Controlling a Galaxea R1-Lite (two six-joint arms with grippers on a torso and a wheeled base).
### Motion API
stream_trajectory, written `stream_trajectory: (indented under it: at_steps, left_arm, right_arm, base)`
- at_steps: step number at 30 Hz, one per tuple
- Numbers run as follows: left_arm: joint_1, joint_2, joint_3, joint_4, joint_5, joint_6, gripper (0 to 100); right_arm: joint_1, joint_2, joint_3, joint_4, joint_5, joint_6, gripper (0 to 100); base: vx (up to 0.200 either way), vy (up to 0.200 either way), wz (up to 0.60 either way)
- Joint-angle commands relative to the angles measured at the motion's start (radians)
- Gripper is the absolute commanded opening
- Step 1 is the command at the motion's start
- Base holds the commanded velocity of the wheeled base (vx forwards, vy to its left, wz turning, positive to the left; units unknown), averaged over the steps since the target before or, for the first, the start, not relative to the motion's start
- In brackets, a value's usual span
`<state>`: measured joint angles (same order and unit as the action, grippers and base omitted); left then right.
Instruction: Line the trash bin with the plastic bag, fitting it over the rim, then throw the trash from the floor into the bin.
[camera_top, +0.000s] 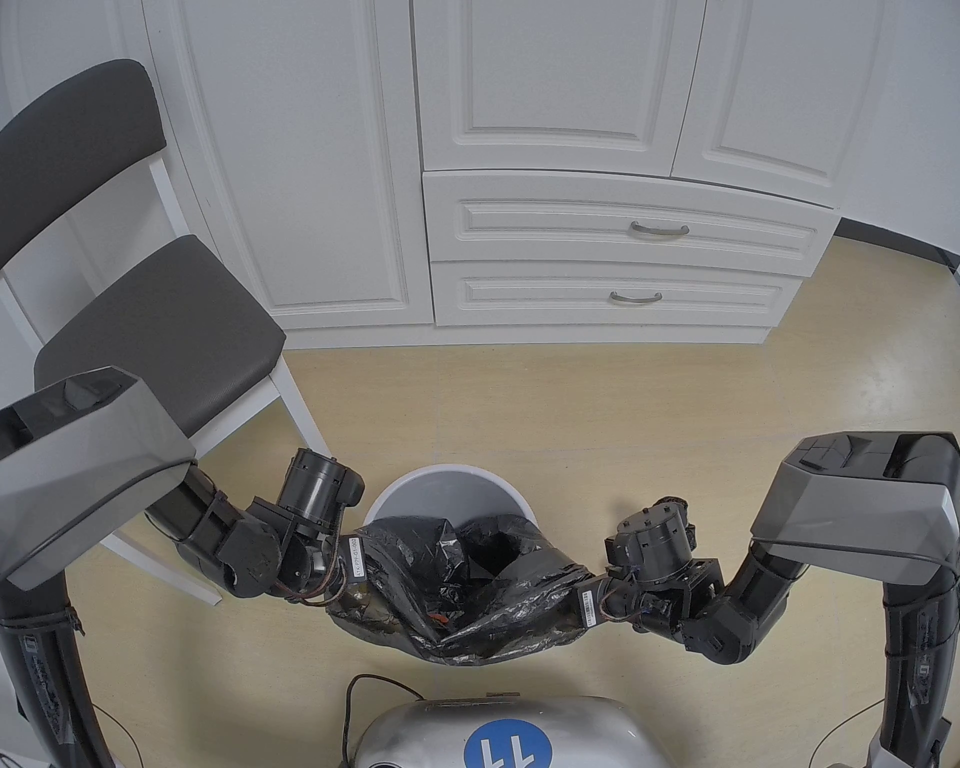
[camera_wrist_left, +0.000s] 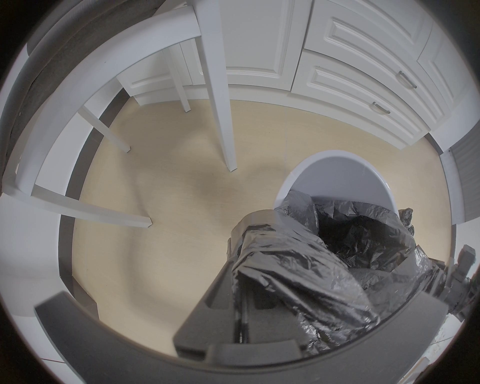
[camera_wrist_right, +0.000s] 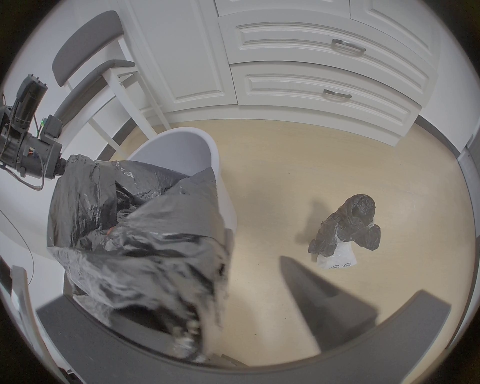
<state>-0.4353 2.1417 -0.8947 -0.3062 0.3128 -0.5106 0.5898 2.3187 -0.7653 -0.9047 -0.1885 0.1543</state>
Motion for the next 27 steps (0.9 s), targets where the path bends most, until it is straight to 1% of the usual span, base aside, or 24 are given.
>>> stream_trajectory:
  at_steps: [1, 2, 3, 4, 5, 6, 8, 9, 10, 11, 14, 16, 18, 20, 21, 22, 23, 24, 25, 27]
  left_arm:
    - [-0.005, -0.028, 0.003, -0.001, -0.001, -0.002, 0]
    - [-0.005, -0.029, 0.005, -0.001, -0.001, -0.002, 0]
    - [-0.005, -0.037, 0.007, -0.001, -0.003, -0.003, 0]
    - [-0.005, -0.037, 0.007, -0.001, -0.003, -0.003, 0]
    - [-0.005, -0.042, 0.007, -0.002, -0.003, -0.003, 0]
    - [-0.005, -0.042, 0.007, -0.002, -0.003, -0.003, 0]
    - [-0.005, -0.043, 0.003, -0.002, -0.003, -0.006, 0]
    - [-0.005, -0.042, 0.003, -0.002, -0.003, -0.006, 0]
    - [-0.003, -0.043, -0.001, -0.002, -0.001, -0.011, 0]
    - [-0.002, -0.043, -0.003, -0.002, -0.001, -0.011, 0]
    - [0.003, -0.043, -0.007, -0.002, -0.001, -0.014, 0]
    - [0.004, -0.043, -0.009, -0.002, -0.001, -0.014, 0]
    - [0.004, -0.039, -0.007, -0.002, -0.001, -0.012, 0]
    - [0.004, -0.031, -0.006, -0.001, 0.000, -0.008, 0]
    - [0.004, -0.031, -0.006, -0.001, 0.000, -0.008, 0]
    - [0.004, -0.025, -0.006, 0.004, 0.000, -0.006, 0]
    - [0.006, -0.023, -0.006, 0.004, 0.000, -0.006, 0]
    - [0.007, -0.016, -0.007, 0.004, 0.000, -0.005, 0]
    - [0.009, -0.014, -0.009, 0.004, 0.000, -0.005, 0]
    - [0.012, -0.014, -0.009, 0.004, 0.000, -0.005, 0]
  right_arm:
    - [-0.030, -0.101, 0.070, 0.012, 0.037, -0.048, 100]
    - [-0.038, -0.110, 0.081, 0.012, 0.049, -0.065, 100]
    - [-0.062, -0.140, 0.116, 0.006, 0.093, -0.117, 100]
    - [-0.068, -0.147, 0.124, 0.006, 0.101, -0.128, 100]
    - [-0.094, -0.180, 0.161, -0.002, 0.139, -0.170, 100]
    - [-0.094, -0.180, 0.161, -0.002, 0.139, -0.170, 100]
    - [-0.123, -0.228, 0.202, -0.002, 0.192, -0.214, 100]
    - [-0.125, -0.231, 0.204, -0.002, 0.195, -0.216, 100]
    - [-0.143, -0.254, 0.224, -0.003, 0.236, -0.242, 100]
    - [-0.148, -0.260, 0.225, -0.003, 0.247, -0.248, 100]
    - [-0.182, -0.291, 0.253, -0.008, 0.342, -0.275, 100]
    - [-0.205, -0.308, 0.276, -0.026, 0.419, -0.291, 100]
    - [-0.237, -0.314, 0.305, -0.062, 0.498, -0.318, 100]
    - [-0.268, -0.309, 0.337, -0.115, 0.572, -0.366, 100]
    - [-0.268, -0.309, 0.337, -0.115, 0.572, -0.366, 100]
    - [-0.294, -0.300, 0.368, -0.169, 0.620, -0.410, 100]
    - [-0.297, -0.300, 0.373, -0.178, 0.626, -0.417, 100]
    - [-0.311, -0.288, 0.389, -0.218, 0.655, -0.441, 100]
    - [-0.312, -0.280, 0.397, -0.243, 0.667, -0.449, 100]
    - [-0.312, -0.269, 0.403, -0.286, 0.670, -0.450, 100]
  base:
    - [0.000, 0.000, 0.00]
    - [0.000, 0.000, 0.00]
    - [0.000, 0.000, 0.00]
    - [0.000, 0.000, 0.00]
    - [0.000, 0.000, 0.00]
    - [0.000, 0.000, 0.00]
    - [0.000, 0.000, 0.00]
    - [0.000, 0.000, 0.00]
    - [0.000, 0.000, 0.00]
    - [0.000, 0.000, 0.00]
    - [0.000, 0.000, 0.00]
    - [0.000, 0.000, 0.00]
    - [0.000, 0.000, 0.00]
    - [0.000, 0.000, 0.00]
    - [0.000, 0.000, 0.00]
    - [0.000, 0.000, 0.00]
    - [0.000, 0.000, 0.00]
    - [0.000, 0.000, 0.00]
    - [0.000, 0.000, 0.00]
    - [0.000, 0.000, 0.00]
